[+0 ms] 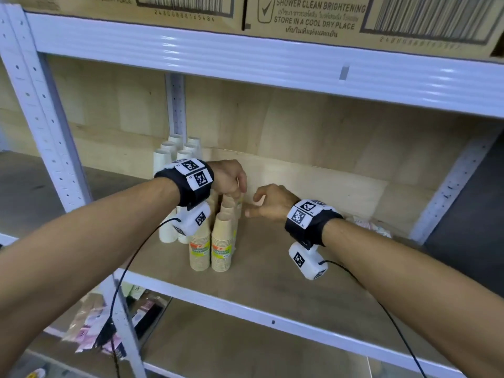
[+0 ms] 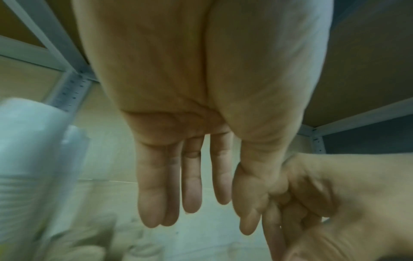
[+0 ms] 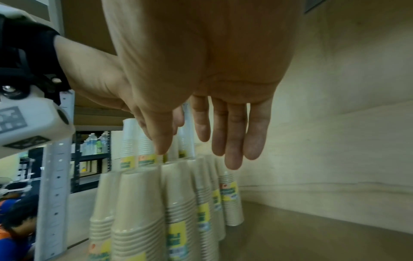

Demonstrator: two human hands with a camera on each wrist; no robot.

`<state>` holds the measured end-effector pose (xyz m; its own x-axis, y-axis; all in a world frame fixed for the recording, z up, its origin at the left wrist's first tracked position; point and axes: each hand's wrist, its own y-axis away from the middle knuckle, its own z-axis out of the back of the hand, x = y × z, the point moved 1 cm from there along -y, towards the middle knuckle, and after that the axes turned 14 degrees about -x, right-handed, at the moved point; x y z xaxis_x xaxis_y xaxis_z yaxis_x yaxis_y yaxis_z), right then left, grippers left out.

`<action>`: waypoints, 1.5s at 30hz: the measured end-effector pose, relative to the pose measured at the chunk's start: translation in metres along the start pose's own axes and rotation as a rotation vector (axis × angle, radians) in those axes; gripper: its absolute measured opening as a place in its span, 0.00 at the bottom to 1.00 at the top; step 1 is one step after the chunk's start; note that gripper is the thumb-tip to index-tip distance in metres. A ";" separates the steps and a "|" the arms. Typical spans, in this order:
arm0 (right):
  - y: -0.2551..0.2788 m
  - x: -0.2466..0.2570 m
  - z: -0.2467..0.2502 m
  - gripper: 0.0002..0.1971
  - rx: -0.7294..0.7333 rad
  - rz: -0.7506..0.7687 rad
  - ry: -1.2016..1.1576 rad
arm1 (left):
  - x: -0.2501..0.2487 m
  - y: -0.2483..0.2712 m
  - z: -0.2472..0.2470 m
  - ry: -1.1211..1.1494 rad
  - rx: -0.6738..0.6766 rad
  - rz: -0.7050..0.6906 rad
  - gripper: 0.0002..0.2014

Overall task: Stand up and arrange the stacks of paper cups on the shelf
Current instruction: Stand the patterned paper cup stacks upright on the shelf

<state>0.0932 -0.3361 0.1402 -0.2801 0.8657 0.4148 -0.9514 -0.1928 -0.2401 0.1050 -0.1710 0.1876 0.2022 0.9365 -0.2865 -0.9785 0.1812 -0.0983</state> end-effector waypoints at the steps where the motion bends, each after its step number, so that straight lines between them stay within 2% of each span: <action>1: -0.001 -0.012 0.006 0.27 -0.021 -0.020 0.024 | -0.010 -0.004 -0.002 0.012 0.001 -0.017 0.12; 9: 0.025 -0.129 0.068 0.30 -0.120 -0.297 0.146 | -0.097 -0.031 -0.040 0.083 0.030 -0.245 0.23; 15: 0.077 -0.206 0.109 0.33 -0.134 -0.456 0.248 | -0.158 -0.045 -0.087 0.068 0.099 -0.412 0.28; 20: 0.124 -0.248 0.120 0.29 -0.094 -0.556 0.305 | -0.204 -0.050 -0.129 0.064 0.168 -0.528 0.33; 23: 0.150 -0.273 0.122 0.39 -0.102 -0.616 0.256 | -0.226 -0.051 -0.153 0.050 0.181 -0.599 0.33; 26: 0.163 -0.295 0.119 0.44 -0.094 -0.714 0.298 | -0.241 -0.052 -0.175 0.015 0.209 -0.643 0.32; 33: 0.172 -0.331 0.098 0.42 -0.075 -0.726 0.325 | -0.259 -0.057 -0.217 -0.056 0.232 -0.713 0.30; 37: 0.172 -0.346 0.080 0.33 -0.073 -0.741 0.337 | -0.262 -0.063 -0.234 -0.140 0.197 -0.795 0.28; 41: 0.167 -0.353 0.073 0.38 -0.045 -0.756 0.430 | -0.263 -0.065 -0.245 -0.231 0.151 -0.862 0.30; 45: 0.169 -0.356 0.075 0.43 -0.030 -0.694 0.490 | -0.266 -0.065 -0.253 -0.360 0.106 -0.910 0.32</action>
<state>0.0224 -0.7121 0.0178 0.4598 0.8865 0.0510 -0.8811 0.4627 -0.0979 0.1254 -0.5075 0.0294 0.8733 0.4581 0.1658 -0.4571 0.8882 -0.0465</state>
